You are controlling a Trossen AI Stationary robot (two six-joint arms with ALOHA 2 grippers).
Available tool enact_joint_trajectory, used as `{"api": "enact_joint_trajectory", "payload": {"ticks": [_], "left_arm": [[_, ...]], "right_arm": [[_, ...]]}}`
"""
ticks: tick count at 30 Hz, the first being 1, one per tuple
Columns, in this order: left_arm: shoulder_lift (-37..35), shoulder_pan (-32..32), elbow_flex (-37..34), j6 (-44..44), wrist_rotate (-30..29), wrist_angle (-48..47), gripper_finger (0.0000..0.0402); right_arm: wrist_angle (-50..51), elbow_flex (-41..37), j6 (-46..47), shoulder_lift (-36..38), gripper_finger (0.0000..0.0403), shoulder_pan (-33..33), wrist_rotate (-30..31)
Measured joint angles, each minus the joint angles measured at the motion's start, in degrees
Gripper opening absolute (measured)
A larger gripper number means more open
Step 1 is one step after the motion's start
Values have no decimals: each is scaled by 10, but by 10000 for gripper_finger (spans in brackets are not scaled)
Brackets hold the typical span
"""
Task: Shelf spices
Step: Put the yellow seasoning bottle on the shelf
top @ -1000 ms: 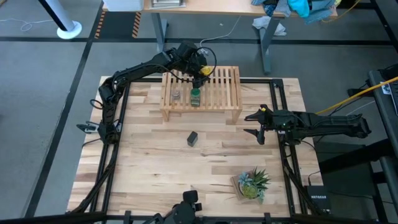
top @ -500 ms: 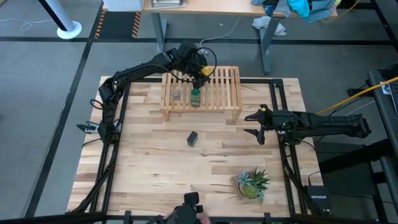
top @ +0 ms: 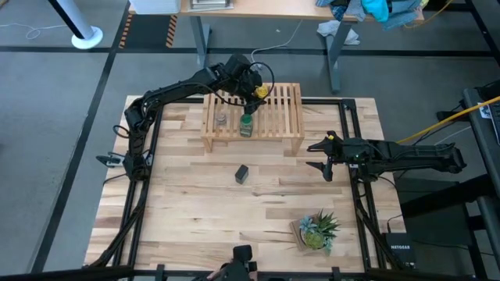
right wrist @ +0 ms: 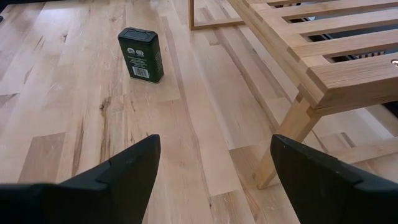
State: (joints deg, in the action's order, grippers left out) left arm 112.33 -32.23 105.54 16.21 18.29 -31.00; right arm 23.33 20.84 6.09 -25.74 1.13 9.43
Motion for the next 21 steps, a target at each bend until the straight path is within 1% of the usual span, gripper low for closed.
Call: {"api": "enact_joint_trajectory", "payload": {"ticks": [7,21], "left_arm": [[-1,0,0,-6,-18,0,196],[-1,-20,0,3,-20,-1,196]], "right_arm": [[0,0,0,0,312,0,0],[0,0,0,0,312,0,0]]}}
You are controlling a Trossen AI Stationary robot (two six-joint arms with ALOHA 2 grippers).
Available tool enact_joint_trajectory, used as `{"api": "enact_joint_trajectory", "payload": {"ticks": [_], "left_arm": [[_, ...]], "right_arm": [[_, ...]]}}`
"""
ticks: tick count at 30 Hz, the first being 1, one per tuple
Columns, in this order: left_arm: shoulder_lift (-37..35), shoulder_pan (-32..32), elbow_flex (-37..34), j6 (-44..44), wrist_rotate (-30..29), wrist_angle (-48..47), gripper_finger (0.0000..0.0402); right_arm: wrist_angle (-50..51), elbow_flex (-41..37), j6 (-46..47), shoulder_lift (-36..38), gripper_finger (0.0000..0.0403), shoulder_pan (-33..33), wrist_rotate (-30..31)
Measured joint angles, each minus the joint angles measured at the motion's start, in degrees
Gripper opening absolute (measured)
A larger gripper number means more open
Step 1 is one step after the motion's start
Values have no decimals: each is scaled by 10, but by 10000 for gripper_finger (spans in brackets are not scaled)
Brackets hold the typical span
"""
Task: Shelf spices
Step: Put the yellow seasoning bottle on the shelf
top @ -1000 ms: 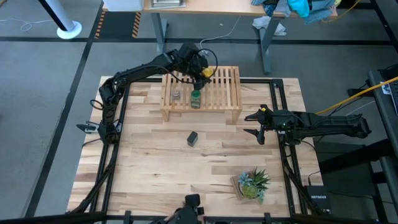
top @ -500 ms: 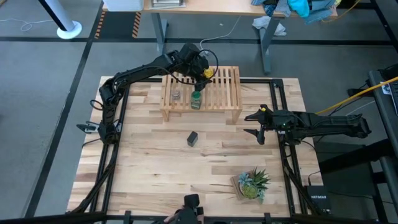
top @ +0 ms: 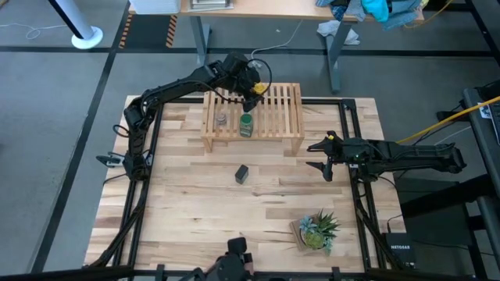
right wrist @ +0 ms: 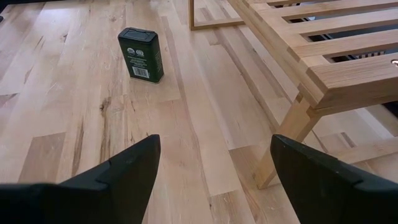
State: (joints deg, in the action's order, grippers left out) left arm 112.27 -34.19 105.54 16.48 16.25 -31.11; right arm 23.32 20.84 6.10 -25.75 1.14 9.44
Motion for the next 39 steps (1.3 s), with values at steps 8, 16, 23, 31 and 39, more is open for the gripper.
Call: {"api": "enact_joint_trajectory", "payload": {"ticks": [8,16,23,31,39], "left_arm": [[0,-4,0,0,0,0,196],[0,-4,0,-3,-18,-2,196],[0,-4,0,10,-24,-6,196],[0,-4,0,28,-23,-8,196],[0,-4,0,16,-25,-9,196]], "right_arm": [[0,0,0,0,312,0,0],[0,0,0,0,312,0,0],[0,0,0,0,312,0,0],[0,0,0,0,312,0,0],[0,0,0,0,312,0,0]]}}
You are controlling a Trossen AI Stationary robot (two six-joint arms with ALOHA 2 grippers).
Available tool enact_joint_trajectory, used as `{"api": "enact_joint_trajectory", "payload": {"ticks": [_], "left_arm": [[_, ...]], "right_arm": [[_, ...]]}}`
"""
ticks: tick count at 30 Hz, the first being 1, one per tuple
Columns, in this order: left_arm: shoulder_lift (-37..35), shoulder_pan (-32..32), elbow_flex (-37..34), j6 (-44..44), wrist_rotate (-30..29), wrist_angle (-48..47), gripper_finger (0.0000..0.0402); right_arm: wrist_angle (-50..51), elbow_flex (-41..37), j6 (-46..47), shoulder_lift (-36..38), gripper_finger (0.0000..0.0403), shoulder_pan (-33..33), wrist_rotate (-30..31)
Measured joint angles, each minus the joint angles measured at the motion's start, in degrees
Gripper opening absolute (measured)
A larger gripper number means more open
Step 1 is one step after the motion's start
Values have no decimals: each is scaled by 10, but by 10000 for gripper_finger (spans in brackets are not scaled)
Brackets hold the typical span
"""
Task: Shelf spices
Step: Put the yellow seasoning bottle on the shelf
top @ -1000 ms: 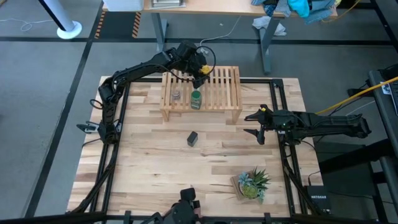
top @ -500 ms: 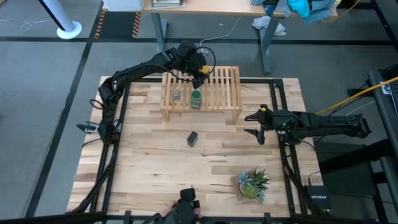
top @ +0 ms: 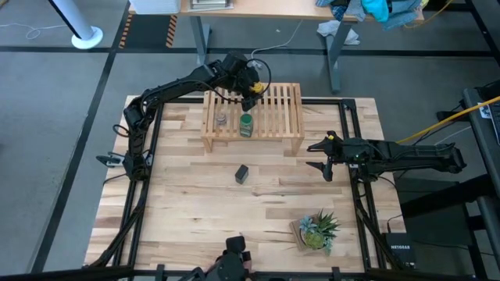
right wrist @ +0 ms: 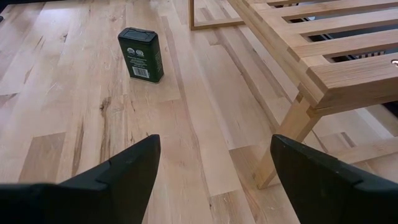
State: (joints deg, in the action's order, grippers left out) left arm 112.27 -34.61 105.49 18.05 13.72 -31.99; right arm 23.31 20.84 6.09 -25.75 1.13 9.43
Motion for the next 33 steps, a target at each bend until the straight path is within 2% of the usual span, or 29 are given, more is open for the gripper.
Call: {"api": "enact_joint_trajectory", "payload": {"ticks": [15,33], "left_arm": [[0,1,0,19,-9,-4,197],[0,1,0,-27,-25,12,196]], "right_arm": [[0,0,0,0,312,0,0],[0,0,0,0,312,0,0]]}}
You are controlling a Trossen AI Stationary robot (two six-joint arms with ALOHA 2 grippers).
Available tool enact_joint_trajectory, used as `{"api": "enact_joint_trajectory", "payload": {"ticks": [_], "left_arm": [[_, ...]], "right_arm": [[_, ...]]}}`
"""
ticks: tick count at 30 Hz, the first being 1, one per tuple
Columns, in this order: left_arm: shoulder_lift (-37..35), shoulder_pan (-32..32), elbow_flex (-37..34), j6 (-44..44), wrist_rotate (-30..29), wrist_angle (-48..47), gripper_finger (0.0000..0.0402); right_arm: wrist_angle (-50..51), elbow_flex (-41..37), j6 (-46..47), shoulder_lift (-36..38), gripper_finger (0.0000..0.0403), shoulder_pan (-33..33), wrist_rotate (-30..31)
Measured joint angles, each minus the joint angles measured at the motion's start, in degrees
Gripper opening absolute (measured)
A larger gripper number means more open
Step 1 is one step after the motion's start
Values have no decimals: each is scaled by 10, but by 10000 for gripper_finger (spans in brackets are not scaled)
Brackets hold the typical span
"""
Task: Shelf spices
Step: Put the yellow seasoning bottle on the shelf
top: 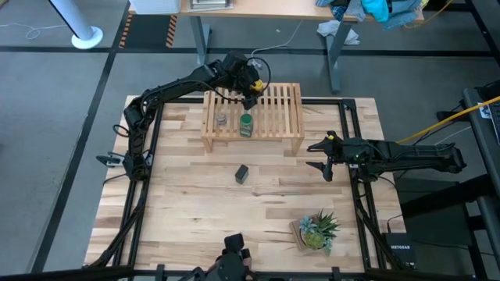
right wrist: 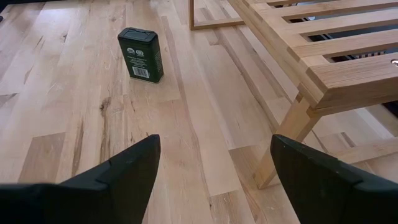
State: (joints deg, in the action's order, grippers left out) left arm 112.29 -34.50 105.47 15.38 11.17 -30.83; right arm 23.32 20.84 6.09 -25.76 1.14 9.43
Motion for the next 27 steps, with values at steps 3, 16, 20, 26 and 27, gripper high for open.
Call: {"api": "enact_joint_trajectory", "payload": {"ticks": [3,16,20,26,27], "left_arm": [[0,0,0,1,0,1,196],[0,-1,0,-14,-2,6,196],[0,-1,0,-9,-2,4,196],[0,0,0,-10,-5,3,196],[0,0,0,-10,-5,3,196]], "right_arm": [[0,0,0,0,312,0,0],[0,0,0,0,312,0,0],[0,0,0,0,312,0,0],[0,0,0,0,312,0,0],[0,0,0,0,312,0,0]]}}
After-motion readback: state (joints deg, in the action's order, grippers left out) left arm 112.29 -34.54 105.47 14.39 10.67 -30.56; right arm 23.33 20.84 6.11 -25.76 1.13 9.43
